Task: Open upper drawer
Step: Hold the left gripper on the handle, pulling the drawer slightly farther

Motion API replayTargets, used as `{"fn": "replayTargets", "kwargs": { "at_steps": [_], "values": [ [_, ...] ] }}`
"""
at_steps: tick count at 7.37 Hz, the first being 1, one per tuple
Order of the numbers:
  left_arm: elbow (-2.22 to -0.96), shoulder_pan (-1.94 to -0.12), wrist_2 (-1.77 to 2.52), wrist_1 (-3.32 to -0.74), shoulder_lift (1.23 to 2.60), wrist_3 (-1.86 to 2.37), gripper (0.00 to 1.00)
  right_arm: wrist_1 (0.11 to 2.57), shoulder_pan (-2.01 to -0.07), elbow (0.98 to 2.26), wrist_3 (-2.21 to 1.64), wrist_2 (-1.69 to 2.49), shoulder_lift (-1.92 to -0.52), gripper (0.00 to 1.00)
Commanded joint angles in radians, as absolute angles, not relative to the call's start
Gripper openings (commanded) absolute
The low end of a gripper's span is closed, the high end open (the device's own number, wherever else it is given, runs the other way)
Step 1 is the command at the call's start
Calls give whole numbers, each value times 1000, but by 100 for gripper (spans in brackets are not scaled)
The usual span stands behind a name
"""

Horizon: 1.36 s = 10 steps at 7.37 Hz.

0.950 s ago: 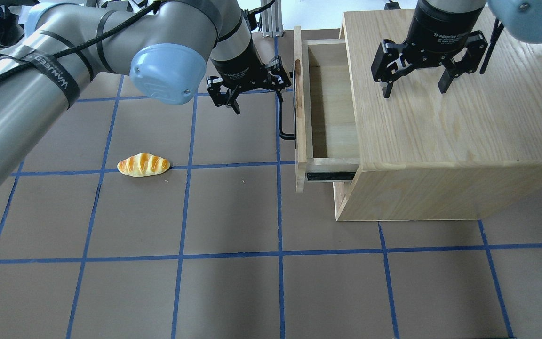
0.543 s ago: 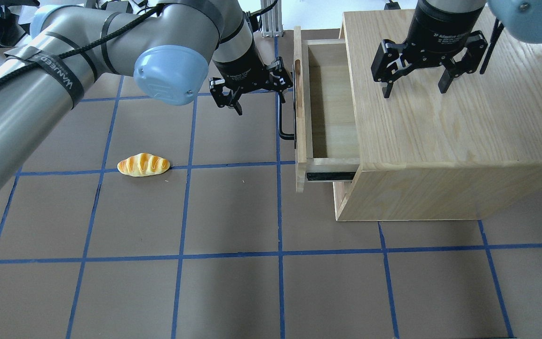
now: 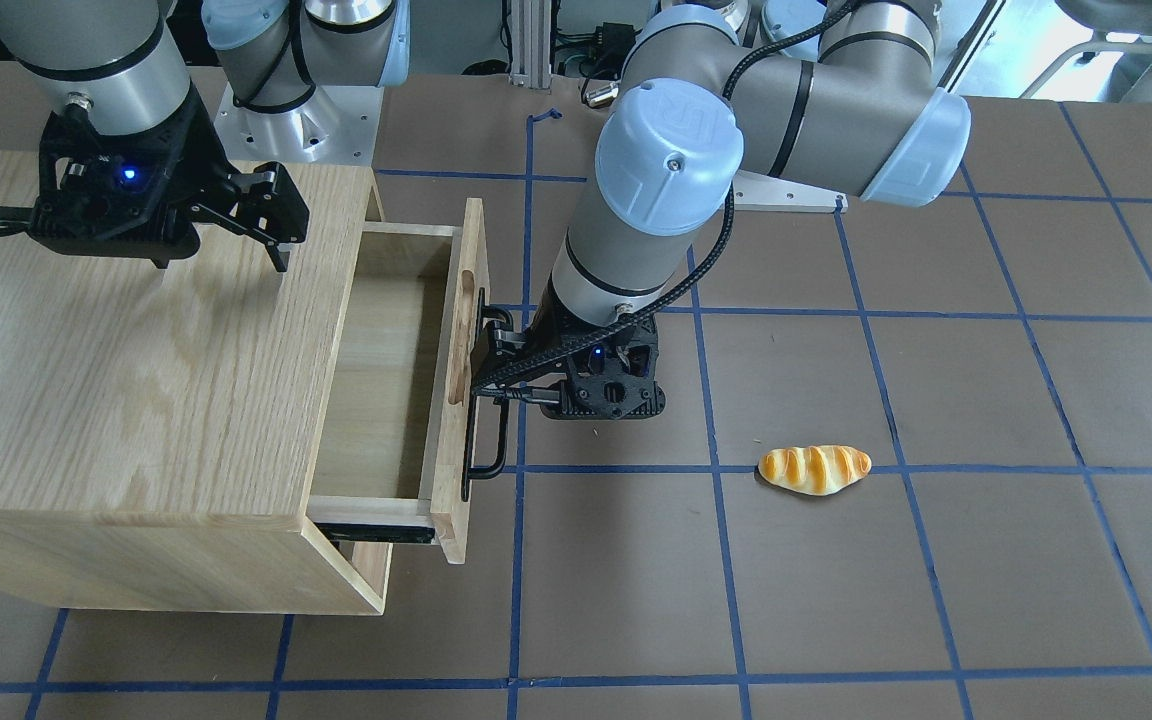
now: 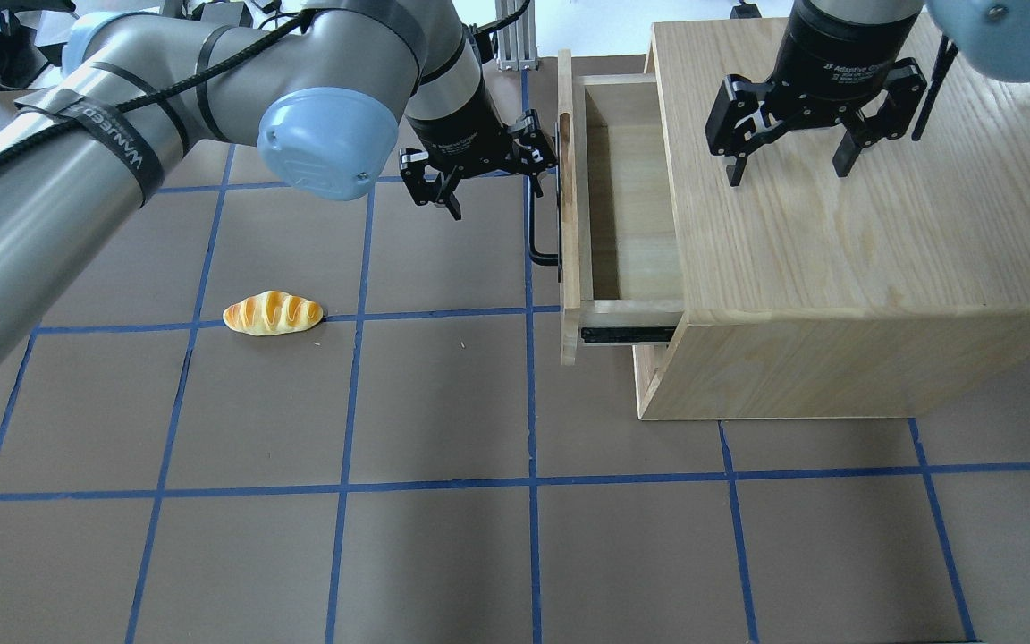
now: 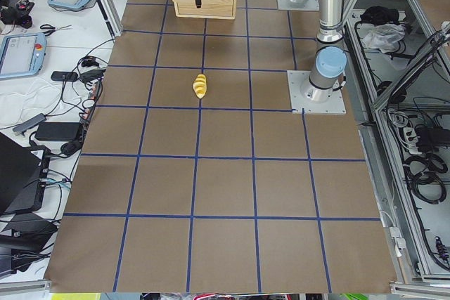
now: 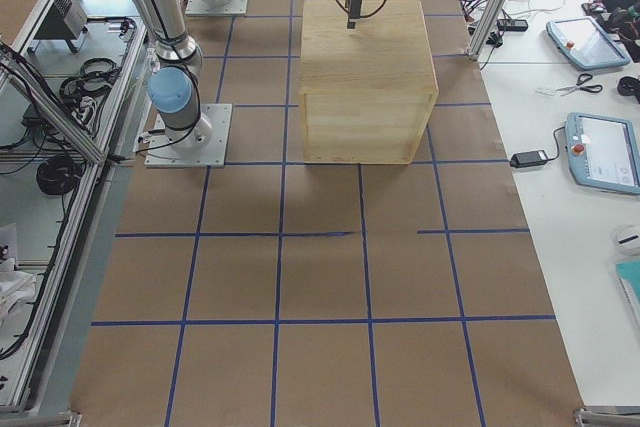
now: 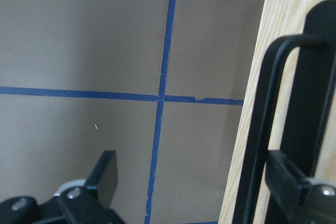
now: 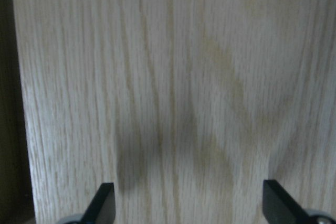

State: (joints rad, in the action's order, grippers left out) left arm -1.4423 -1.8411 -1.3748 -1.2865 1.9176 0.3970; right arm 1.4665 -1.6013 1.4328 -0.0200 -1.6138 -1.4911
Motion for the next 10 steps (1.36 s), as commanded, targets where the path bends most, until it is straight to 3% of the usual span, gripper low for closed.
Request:
{"fn": "replayTargets", "kwargs": {
  "at_steps": [1,10],
  "values": [
    [-1442,-1839,-1382,-1289,1919,396,100,1466,-1601,1434,-20,-1614,-1491,100],
    [-1440,-1825,-1445,-1301,1904,379,100,1466,-1601,1434,-20,-1614,-1491,100]
  ]
}}
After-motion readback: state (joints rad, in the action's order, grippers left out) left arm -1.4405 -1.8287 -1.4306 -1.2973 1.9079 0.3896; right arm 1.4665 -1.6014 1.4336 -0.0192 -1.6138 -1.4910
